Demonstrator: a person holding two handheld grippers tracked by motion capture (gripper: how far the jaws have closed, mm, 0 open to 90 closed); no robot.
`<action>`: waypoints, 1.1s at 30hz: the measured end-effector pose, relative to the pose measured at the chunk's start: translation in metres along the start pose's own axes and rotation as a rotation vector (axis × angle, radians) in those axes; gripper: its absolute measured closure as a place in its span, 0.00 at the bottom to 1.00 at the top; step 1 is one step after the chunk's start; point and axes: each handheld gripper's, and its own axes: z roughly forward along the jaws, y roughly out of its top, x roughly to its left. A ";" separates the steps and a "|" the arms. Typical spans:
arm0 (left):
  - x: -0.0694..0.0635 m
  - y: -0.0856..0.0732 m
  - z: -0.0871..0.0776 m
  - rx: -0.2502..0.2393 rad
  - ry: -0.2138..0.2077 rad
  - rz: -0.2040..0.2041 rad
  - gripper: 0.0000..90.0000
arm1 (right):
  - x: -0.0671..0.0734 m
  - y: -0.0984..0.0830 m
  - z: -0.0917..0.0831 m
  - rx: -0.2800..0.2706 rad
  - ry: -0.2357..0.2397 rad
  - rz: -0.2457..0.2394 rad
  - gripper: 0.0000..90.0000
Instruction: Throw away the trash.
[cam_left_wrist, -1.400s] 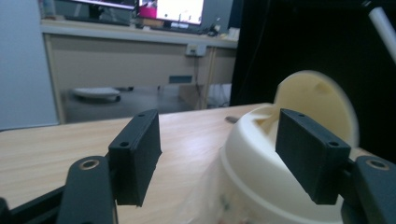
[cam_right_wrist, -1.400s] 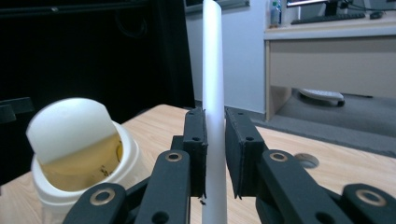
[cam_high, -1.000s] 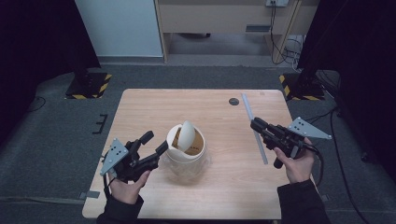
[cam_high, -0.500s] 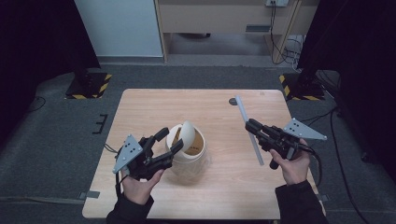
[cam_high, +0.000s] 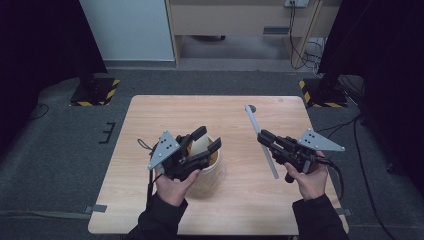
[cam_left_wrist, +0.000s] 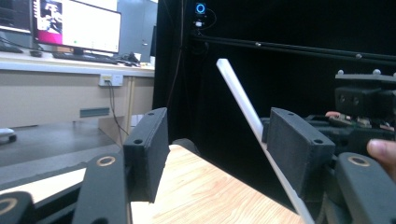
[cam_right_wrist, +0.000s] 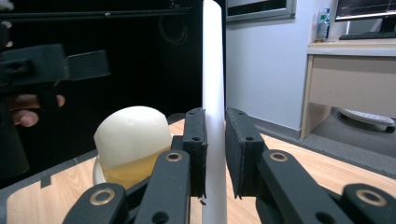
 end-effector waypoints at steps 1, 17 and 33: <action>-0.001 0.000 0.004 0.000 -0.004 -0.002 0.44 | 0.001 -0.001 0.001 0.003 0.006 -0.002 0.88; -0.015 -0.004 0.047 0.039 -0.016 -0.022 0.50 | 0.009 -0.005 0.007 0.021 0.046 -0.013 0.88; -0.017 -0.013 0.072 0.078 -0.023 -0.063 0.68 | 0.012 -0.007 0.009 0.033 0.073 -0.013 0.88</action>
